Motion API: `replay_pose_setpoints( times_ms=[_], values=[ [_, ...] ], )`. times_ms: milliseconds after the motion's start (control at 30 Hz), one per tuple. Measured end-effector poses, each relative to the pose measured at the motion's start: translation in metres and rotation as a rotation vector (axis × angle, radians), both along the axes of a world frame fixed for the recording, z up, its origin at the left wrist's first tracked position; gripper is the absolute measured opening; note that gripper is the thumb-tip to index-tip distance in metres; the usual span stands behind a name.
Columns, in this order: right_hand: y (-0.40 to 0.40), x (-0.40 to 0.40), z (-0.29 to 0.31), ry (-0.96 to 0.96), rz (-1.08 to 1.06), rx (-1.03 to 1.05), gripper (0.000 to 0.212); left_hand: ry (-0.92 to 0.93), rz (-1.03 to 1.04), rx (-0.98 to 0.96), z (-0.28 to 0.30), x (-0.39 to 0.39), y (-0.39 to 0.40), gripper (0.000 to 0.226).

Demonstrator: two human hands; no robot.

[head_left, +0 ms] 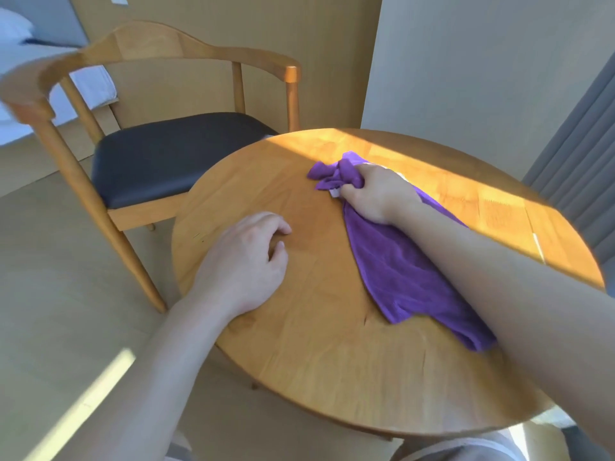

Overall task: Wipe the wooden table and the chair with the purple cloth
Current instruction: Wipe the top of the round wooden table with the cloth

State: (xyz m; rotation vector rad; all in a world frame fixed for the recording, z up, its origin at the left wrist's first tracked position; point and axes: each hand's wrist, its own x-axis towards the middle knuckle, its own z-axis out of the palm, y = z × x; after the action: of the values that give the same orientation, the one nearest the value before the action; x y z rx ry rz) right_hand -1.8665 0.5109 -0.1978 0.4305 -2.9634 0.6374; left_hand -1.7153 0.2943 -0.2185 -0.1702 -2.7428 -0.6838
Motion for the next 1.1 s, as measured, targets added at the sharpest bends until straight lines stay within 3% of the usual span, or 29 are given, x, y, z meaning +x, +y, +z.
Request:
replay_pose_setpoints(
  times_ms=[133,300,400,467,567,667,900,1100],
  values=[
    [-0.004,0.004,-0.004,0.076,-0.002,0.021,0.026,0.012,0.010,0.028,0.001,-0.001,-0.001,0.024],
    [0.000,0.061,-0.002,0.091,0.168,0.077,0.019,0.024,0.007,0.043,0.001,-0.001,-0.001,0.023],
    [0.002,0.114,-0.001,0.073,0.290,0.115,0.060,0.036,-0.009,0.038,0.003,-0.002,0.000,0.022],
    [0.010,0.149,-0.002,0.068,0.365,0.090,0.068,0.032,-0.021,0.028,0.004,-0.003,0.000,0.023],
    [0.022,0.166,-0.005,0.061,0.439,0.062,0.064,0.027,-0.022,0.030,0.005,-0.003,0.000,0.023],
    [0.017,0.134,0.004,0.026,0.419,-0.037,0.056,0.032,-0.020,0.026,0.005,-0.003,0.001,0.024],
    [0.007,0.031,0.002,-0.005,-0.044,-0.022,0.025,0.026,-0.005,0.038,0.002,0.004,-0.001,0.023],
    [0.005,0.074,0.001,0.089,0.102,0.058,0.019,0.025,-0.005,0.033,0.004,0.005,-0.002,0.023]
  ],
)
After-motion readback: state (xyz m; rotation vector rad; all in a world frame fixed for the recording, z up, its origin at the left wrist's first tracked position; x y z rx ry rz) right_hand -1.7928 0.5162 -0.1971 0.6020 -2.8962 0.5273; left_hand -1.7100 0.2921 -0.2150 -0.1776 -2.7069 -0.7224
